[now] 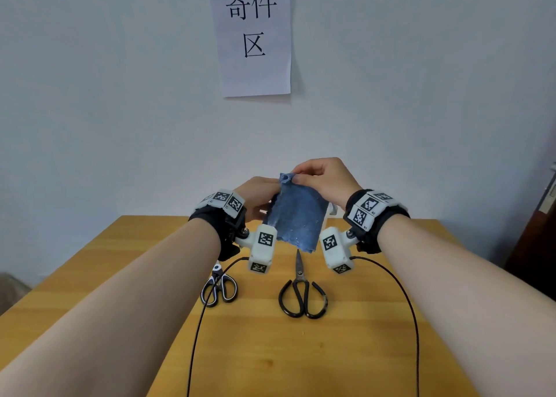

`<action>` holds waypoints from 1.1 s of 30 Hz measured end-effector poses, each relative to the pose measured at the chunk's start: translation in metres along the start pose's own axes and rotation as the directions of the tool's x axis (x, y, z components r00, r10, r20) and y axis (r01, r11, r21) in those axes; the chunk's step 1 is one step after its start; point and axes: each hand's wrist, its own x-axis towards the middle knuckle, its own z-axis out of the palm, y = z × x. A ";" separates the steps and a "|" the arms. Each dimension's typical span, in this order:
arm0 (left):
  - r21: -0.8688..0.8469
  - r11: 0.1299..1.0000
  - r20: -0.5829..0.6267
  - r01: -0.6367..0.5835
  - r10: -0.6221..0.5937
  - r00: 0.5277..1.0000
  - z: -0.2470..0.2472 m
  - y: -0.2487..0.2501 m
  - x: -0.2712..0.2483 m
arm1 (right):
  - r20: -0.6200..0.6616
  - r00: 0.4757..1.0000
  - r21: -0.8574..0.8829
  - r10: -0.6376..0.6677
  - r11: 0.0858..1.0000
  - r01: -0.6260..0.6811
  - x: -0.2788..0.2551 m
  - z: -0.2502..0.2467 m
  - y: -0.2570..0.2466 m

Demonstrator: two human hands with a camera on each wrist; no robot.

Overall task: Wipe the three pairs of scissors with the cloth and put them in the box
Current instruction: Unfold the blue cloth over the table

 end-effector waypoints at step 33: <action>-0.083 0.974 -0.465 -0.211 0.150 0.872 -0.029 -0.011 0.014 | 0.087 0.927 0.082 0.364 0.925 -0.371 -0.004 0.004 0.024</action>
